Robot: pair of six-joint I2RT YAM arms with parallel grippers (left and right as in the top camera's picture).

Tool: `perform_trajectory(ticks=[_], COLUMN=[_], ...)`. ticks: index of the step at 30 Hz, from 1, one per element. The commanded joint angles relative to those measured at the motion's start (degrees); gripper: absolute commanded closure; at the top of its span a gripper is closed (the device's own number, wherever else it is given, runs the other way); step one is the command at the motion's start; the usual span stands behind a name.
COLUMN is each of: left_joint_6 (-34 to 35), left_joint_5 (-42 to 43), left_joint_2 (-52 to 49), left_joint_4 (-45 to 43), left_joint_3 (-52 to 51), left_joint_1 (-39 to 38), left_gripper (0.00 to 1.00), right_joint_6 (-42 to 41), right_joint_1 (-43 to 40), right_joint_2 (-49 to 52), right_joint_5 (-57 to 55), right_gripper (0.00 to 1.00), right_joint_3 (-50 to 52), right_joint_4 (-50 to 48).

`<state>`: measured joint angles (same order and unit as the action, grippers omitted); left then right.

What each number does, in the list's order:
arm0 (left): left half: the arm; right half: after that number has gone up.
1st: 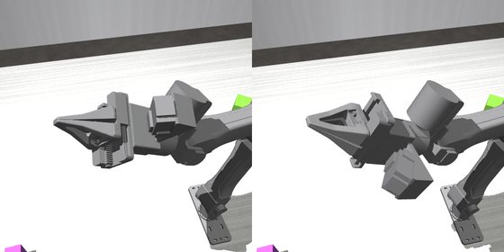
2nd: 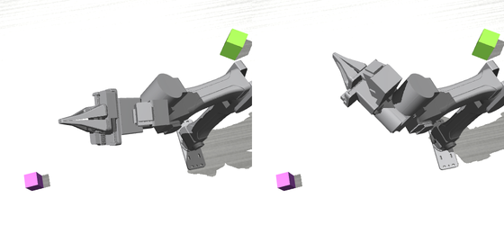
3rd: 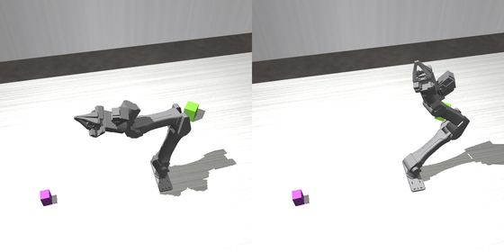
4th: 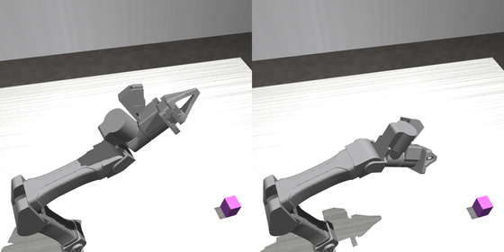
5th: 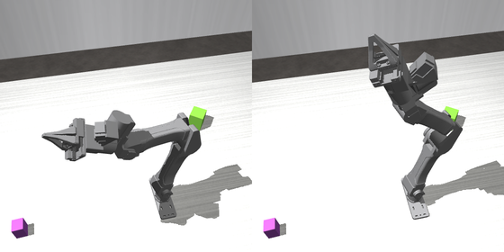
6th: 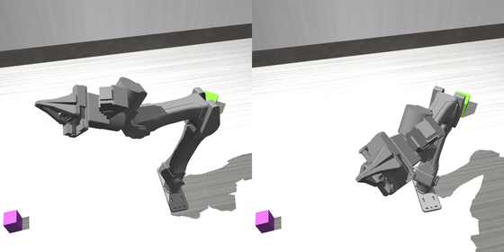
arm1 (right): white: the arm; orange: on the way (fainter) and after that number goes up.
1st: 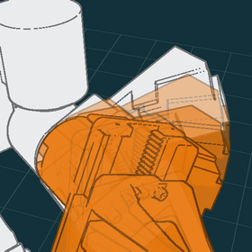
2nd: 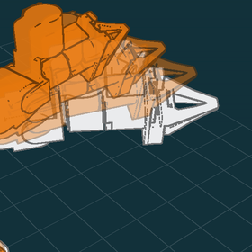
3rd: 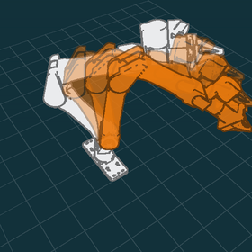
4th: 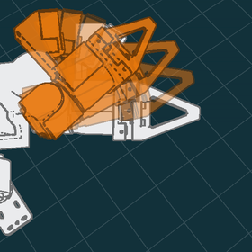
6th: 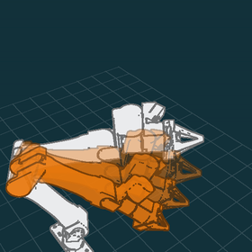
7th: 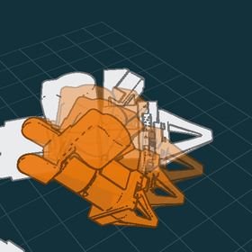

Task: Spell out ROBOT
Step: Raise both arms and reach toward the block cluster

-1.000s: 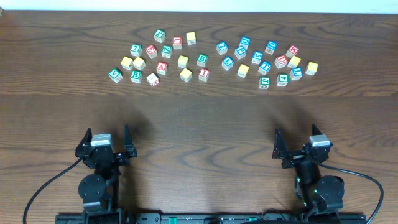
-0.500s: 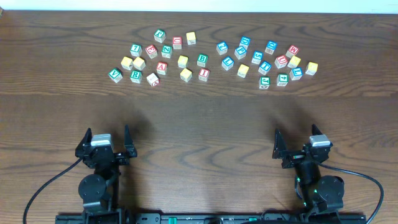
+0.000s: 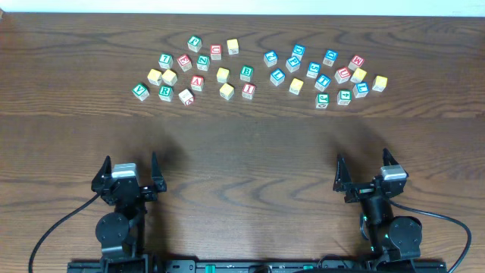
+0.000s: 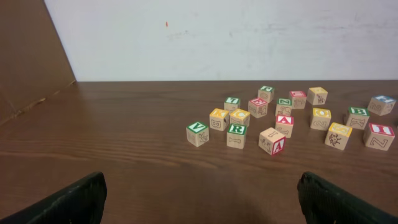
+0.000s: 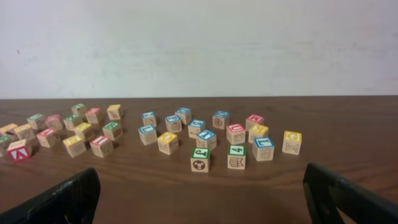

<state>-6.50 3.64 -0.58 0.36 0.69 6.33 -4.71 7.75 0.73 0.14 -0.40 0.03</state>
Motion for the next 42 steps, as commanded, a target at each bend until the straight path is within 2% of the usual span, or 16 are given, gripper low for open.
perform_trajectory(ticks=[1,3,9,17,32,38,42], left_joint_6=[-1.4,-1.4,-0.9,-0.1,1.2,1.2,1.2], left_joint_5=[-0.5,-0.5,-0.5,-0.5,-0.9,-0.9,1.0], left_joint_2=[0.3,0.3,0.3,-3.6,-26.4,-37.6,-44.7], left_joint_4=[0.5,0.4,-0.7,-0.9,-12.1,-10.7,-6.3], left_joint_3=[-0.5,-0.5,-0.5,2.5,10.4,20.5,29.0], left_joint_1=[0.1,0.1,0.1,0.1,0.1,0.1,0.1], left_gripper=[0.03,0.03,0.03,0.03,0.03,0.03,0.03], right_joint_6=[0.5,0.6,1.1,2.1,2.3,2.2,2.2], right_joint_1=[-0.3,-0.3,-0.3,-0.3,-0.3,-0.3,-0.3], right_joint_2=[-0.1,-0.1,-0.1,-0.1,0.1,0.6,3.0], right_joint_5=[-0.7,-1.5,-13.1,-13.0,-11.6,-11.1,-11.1], right_gripper=[0.01,0.01,0.01,0.01,0.01,0.01,0.01], right_joint_3=[0.1,0.1,0.1,0.1,0.0,-1.1,-4.2], right_joint_4=[1.2,2.4,2.3,-1.1,-3.1,-3.9,-3.9])
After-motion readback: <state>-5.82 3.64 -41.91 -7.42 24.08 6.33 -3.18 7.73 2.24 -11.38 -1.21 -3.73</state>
